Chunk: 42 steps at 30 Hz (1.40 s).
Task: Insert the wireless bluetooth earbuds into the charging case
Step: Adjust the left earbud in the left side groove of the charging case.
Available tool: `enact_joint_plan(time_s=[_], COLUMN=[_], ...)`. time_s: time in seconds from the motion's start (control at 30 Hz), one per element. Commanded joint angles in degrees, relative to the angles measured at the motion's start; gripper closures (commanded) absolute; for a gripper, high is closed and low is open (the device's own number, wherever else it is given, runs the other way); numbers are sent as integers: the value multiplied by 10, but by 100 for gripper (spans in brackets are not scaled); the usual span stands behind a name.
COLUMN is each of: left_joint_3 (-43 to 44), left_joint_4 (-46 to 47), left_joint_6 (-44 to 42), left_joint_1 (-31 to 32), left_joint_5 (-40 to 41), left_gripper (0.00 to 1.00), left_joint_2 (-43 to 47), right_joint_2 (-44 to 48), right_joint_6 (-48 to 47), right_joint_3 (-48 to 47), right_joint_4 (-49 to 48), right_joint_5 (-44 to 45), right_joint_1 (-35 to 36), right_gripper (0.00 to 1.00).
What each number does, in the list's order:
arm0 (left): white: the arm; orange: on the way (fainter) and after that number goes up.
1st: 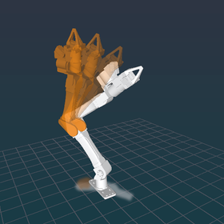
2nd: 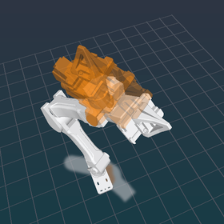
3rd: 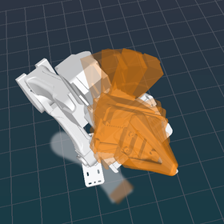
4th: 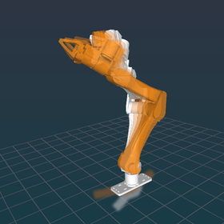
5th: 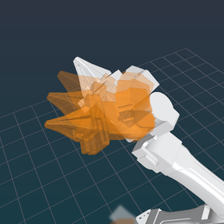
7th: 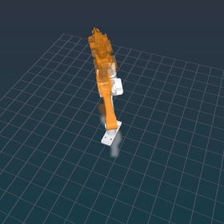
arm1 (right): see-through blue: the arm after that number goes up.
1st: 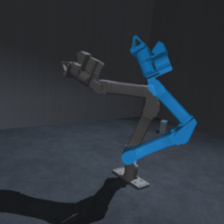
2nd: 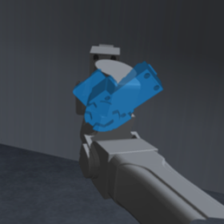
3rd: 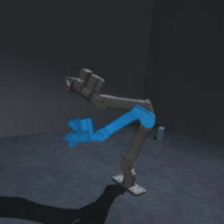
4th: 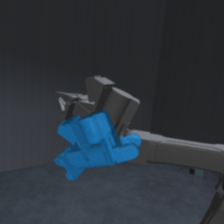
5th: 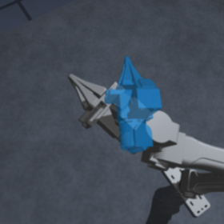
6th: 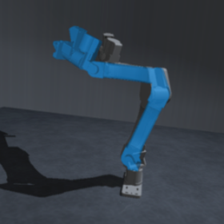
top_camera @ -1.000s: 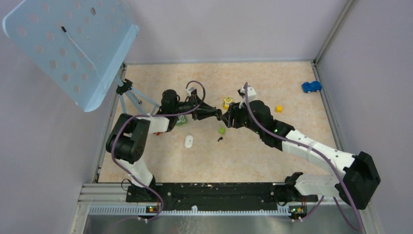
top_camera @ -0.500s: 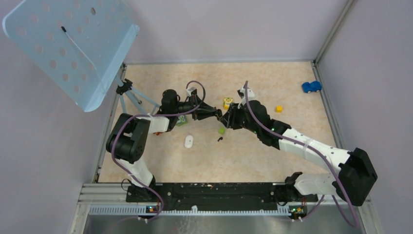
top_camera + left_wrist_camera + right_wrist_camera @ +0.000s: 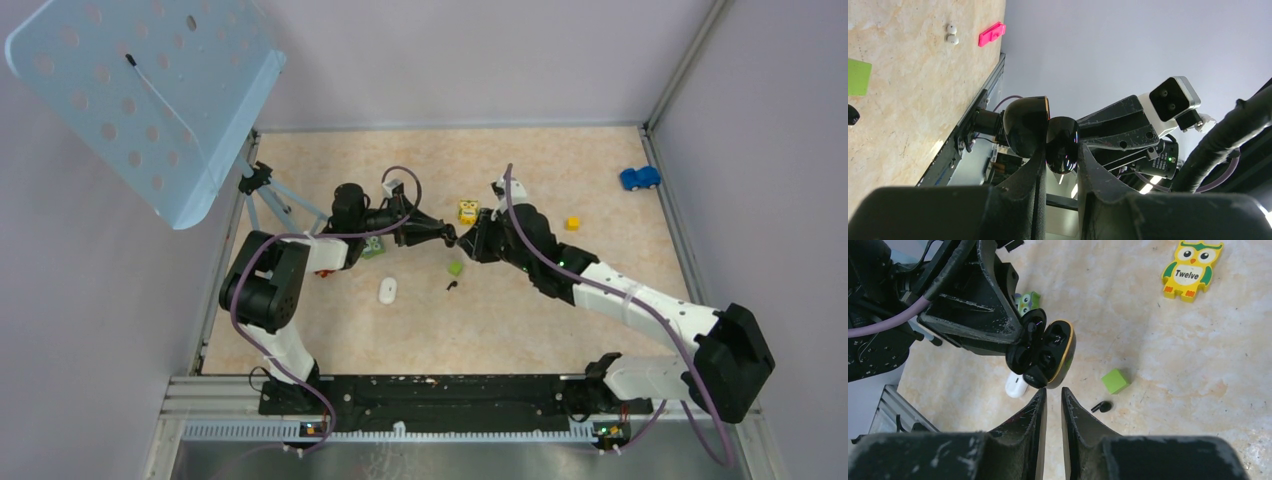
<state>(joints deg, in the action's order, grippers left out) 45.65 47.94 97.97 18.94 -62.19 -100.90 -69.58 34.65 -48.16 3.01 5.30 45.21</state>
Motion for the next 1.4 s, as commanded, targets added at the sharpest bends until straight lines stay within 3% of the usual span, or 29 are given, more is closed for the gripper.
enact_joint_plan(time_s=[0.0,0.33,0.47,0.67,1.13,1.37], left_joint_3=[17,15,16,22,28,39], left_joint_4=[19,18,18,5,-8,54], left_joint_6=[-8,-8,-14,-53,-95,-104], left_joint_1=[0,0,0,0,0,1], left_joint_5=[-14,-13,-14,-6,-2,-7], left_gripper=[100,100,100,100,100,100], left_joint_2=[-1,1,0,3,7,-10], right_joint_2=[5,8,36,42,3,-2], right_joint_6=[0,-8,7,92,171,245], right_joint_3=[-18,-22,-23,-35,-94,-100], right_joint_4=[-21,-35,0,51,124,142], right_joint_5=[14,-9,-19,-39,-30,-35], right_joint_1=[-18,-38,-38,-38,-35,-35], right_gripper=[84,82,65,53,61,60])
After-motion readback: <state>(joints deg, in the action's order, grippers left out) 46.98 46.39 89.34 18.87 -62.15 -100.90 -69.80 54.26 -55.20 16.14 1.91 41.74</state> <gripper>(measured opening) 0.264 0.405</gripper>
